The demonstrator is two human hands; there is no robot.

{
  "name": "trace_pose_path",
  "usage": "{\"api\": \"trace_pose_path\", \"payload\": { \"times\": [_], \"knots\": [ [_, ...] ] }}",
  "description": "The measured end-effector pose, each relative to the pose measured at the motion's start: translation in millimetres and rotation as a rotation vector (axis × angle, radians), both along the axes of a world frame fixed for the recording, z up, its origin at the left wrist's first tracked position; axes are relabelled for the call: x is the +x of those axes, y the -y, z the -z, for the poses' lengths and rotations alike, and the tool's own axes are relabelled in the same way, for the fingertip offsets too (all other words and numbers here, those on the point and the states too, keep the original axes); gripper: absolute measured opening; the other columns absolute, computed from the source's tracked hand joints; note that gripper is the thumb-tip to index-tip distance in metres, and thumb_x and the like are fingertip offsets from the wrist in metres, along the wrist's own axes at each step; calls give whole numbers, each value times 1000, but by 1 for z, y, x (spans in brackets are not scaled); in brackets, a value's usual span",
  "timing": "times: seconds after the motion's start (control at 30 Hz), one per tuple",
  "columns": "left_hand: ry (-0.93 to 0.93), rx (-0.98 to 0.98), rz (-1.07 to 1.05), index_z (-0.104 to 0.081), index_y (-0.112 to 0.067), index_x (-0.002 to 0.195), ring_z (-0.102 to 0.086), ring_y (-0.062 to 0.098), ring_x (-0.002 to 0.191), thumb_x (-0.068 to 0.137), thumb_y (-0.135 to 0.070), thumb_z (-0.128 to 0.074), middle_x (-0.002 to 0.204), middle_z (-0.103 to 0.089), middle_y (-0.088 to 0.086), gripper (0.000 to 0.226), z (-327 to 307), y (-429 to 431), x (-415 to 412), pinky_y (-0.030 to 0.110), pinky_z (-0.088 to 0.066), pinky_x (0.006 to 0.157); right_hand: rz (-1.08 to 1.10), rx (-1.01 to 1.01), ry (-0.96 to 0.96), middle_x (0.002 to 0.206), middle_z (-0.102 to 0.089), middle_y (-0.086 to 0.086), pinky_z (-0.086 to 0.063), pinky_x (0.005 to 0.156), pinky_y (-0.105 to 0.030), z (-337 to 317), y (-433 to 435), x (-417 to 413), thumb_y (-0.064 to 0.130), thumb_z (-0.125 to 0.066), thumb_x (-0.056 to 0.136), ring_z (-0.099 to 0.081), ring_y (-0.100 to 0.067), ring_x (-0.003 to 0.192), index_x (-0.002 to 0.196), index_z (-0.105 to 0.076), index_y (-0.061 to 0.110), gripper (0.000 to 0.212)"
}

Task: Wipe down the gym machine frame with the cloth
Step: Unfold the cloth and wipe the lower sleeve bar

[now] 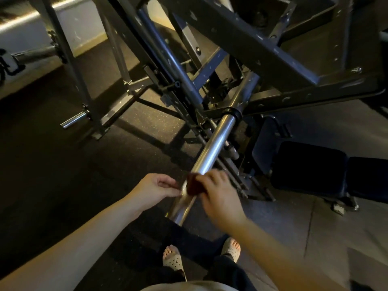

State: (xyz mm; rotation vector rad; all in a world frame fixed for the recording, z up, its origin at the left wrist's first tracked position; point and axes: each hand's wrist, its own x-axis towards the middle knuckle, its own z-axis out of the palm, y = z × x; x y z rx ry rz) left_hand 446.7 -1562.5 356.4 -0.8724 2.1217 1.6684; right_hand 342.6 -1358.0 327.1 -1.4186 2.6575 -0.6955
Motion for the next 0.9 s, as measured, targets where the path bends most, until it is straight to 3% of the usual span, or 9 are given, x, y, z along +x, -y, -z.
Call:
{"api": "trace_pose_path", "payload": {
  "times": [0.13,0.3,0.4,0.5,0.57,0.7,0.9],
  "knots": [
    [-18,-115,21,-68,-25,123,-64,5,101,84,-27,-82,109,-67,-6,42,3,-14,-30,19,-45,78,456,-192,232,126,-57,3,-53,102,-42,8,21,-101,9,-62,94,-58,-15,117,127,-58,22,36],
    [1,-320,43,-63,-29,132,-60,1,99,81,-32,-85,111,-61,-15,56,17,-22,-61,15,-43,75,712,-369,492,117,-65,6,-51,105,-44,4,43,-169,8,-59,97,-63,-16,114,116,-59,28,28],
    [3,-392,34,-64,-30,128,-61,1,96,80,-35,-85,107,-62,-16,53,17,-27,-75,16,-44,74,634,-362,503,106,-65,10,-51,93,-32,7,30,-141,4,-59,94,-62,-9,101,106,-60,30,28],
    [-2,-438,15,-67,-27,123,-64,3,94,79,-35,-86,105,-65,-13,49,12,-30,-97,24,-52,82,386,-244,549,85,-64,15,-46,78,-26,12,-4,-123,-2,-60,90,-61,-5,84,94,-60,31,32],
    [9,-433,2,-67,-25,122,-64,4,96,79,-33,-86,105,-66,-12,47,7,-33,-114,29,-55,87,321,-228,633,92,-70,13,-54,86,-28,13,-23,-137,0,-62,92,-66,-4,91,102,-68,27,30],
    [12,-467,-67,-66,-25,125,-65,8,101,80,-31,-85,110,-67,-9,49,-2,-47,-148,38,-56,96,505,-434,769,99,-74,5,-57,95,-48,2,-37,-190,8,-64,96,-70,-13,99,106,-68,27,22],
    [-33,-525,-176,-63,-27,131,-64,10,107,82,-32,-83,119,-68,-5,54,-3,-65,-192,36,-53,98,554,-480,724,116,-68,12,-50,108,-43,-22,-4,-251,9,-57,100,-62,-7,115,120,-64,34,33]
  ]
}}
